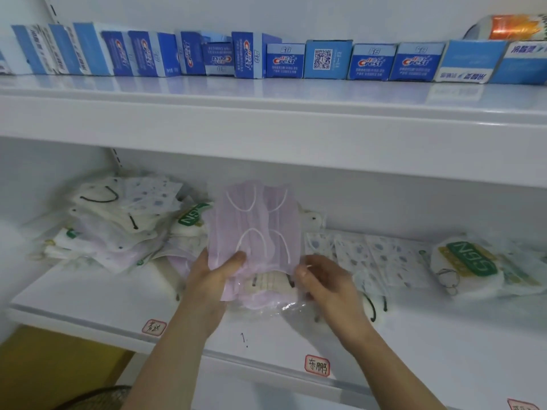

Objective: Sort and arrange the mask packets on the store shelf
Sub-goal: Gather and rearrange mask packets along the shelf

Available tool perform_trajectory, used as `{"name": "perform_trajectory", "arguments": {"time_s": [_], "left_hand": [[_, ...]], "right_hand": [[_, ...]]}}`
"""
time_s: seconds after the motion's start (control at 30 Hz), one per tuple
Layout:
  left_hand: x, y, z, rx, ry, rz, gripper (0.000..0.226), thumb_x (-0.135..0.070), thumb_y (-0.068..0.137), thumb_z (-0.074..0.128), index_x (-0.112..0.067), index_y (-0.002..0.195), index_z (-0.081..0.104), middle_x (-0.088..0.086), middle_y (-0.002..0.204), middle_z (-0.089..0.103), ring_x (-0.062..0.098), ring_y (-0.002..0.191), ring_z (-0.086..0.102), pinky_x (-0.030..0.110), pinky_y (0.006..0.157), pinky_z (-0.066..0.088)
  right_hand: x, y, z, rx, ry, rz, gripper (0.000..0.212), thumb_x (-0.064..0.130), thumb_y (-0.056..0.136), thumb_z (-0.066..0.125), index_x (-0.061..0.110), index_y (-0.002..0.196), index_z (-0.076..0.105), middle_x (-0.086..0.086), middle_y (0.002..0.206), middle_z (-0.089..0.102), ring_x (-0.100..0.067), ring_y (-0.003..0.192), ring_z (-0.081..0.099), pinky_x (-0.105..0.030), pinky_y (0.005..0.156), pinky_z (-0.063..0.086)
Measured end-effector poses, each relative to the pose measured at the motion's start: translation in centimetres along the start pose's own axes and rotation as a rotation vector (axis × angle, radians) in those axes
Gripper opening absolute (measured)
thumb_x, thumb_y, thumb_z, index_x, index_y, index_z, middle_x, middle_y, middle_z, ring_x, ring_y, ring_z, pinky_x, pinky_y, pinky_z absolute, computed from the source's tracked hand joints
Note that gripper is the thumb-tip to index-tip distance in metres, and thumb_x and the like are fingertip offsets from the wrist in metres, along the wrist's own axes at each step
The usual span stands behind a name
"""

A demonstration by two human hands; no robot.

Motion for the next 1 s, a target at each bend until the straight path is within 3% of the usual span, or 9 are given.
{"name": "perform_trajectory", "arguments": {"time_s": [0.13,0.2,0.3,0.37,0.53,0.63,0.73,0.9,1.0], "left_hand": [[1.3,-0.1,0.1,0.009,-0.035,-0.042,0.043,-0.009,0.089,0.073,-0.031,0.125,0.065,0.0,0.116,0.075,0.026,0.108,0.071,0.052,0.091,0.057],[1.8,-0.2,0.4,0.058,-0.032,-0.07,0.044,-0.017,0.086,0.077,-0.035,0.125,0.065,-0.003,0.119,0.073,0.024,0.111,0.07,0.055,0.095,0.055],[2.0,-0.1,0.4,0.072,0.03,-0.032,0.048,-0.018,0.083,0.082,-0.026,0.127,0.065,0.002,0.118,0.074,0.023,0.111,0.07,0.054,0.101,0.052],[2.3,-0.1,0.2,0.039,0.057,-0.019,0.041,-0.017,0.085,0.08,-0.023,0.123,0.069,0.002,0.114,0.076,0.023,0.108,0.072,0.054,0.101,0.053],[2.8,-0.1,-0.8,-0.059,-0.046,-0.069,0.027,-0.012,0.088,0.076,-0.02,0.114,0.071,0.005,0.106,0.077,0.024,0.097,0.074,0.049,0.083,0.06],[2.6,-0.1,-2.3,-0.151,-0.096,-0.084,0.032,-0.013,0.086,0.078,-0.022,0.115,0.067,0.004,0.108,0.076,0.027,0.099,0.073,0.059,0.084,0.059],[2.0,-0.2,-3.3,-0.176,-0.069,-0.059,0.036,-0.008,0.086,0.077,-0.02,0.119,0.066,0.006,0.11,0.075,0.029,0.099,0.073,0.058,0.086,0.059],[2.4,-1.0,-3.1,-0.18,-0.042,-0.023,0.034,-0.003,0.086,0.076,-0.021,0.113,0.067,0.002,0.106,0.076,0.027,0.099,0.073,0.05,0.09,0.058],[3.2,-1.4,-2.5,-0.193,-0.041,-0.026,0.029,-0.002,0.088,0.074,-0.02,0.109,0.067,0.002,0.101,0.076,0.024,0.094,0.072,0.042,0.083,0.058]], "right_hand": [[0.2,0.0,2.0,-0.019,0.025,-0.034,0.013,0.026,0.086,0.074,0.026,0.098,0.069,-0.001,0.087,0.073,-0.031,0.075,0.067,-0.05,0.069,0.057],[-0.5,-0.3,2.2,0.012,0.053,0.021,0.004,0.02,0.093,0.071,0.022,0.094,0.073,-0.006,0.083,0.073,-0.025,0.066,0.065,-0.046,0.063,0.057],[-1.0,-0.6,2.2,0.019,0.018,0.081,0.019,0.017,0.096,0.069,0.023,0.079,0.075,-0.004,0.074,0.072,-0.018,0.062,0.067,-0.041,0.06,0.06],[-0.8,-0.9,1.7,-0.014,0.012,0.113,0.032,0.02,0.094,0.072,0.018,0.064,0.064,0.0,0.059,0.065,-0.017,0.054,0.066,-0.037,0.054,0.058],[0.2,-1.6,0.6,-0.047,-0.058,0.146,0.038,0.028,0.09,0.076,0.006,0.066,0.056,0.001,0.055,0.061,-0.02,0.051,0.07,-0.029,0.047,0.051],[-0.2,-1.3,-1.4,-0.107,0.031,0.202,0.035,0.023,0.093,0.074,0.002,0.075,0.053,-0.006,0.06,0.059,-0.028,0.055,0.071,-0.037,0.053,0.054],[-1.6,0.1,-4.0,-0.155,0.014,0.284,0.02,0.015,0.087,0.077,0.004,0.095,0.063,-0.013,0.069,0.069,-0.023,0.052,0.062,-0.031,0.05,0.051],[-4.9,3.3,-6.3,-0.165,-0.506,0.382,0.05,0.033,0.091,0.072,0.02,0.135,0.054,-0.008,0.118,0.067,-0.024,0.102,0.063,-0.029,0.082,0.046],[-3.6,3.0,-6.1,-0.416,-0.843,0.095,0.055,0.037,0.092,0.066,0.018,0.141,0.05,-0.01,0.137,0.053,-0.033,0.122,0.052,-0.044,0.094,0.047]]}}
Point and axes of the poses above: each hand's wrist, its own y-axis towards the middle knuckle, its own z-axis out of the palm, x = y × z, the point moved 7 cm from there along y, towards the middle knuckle
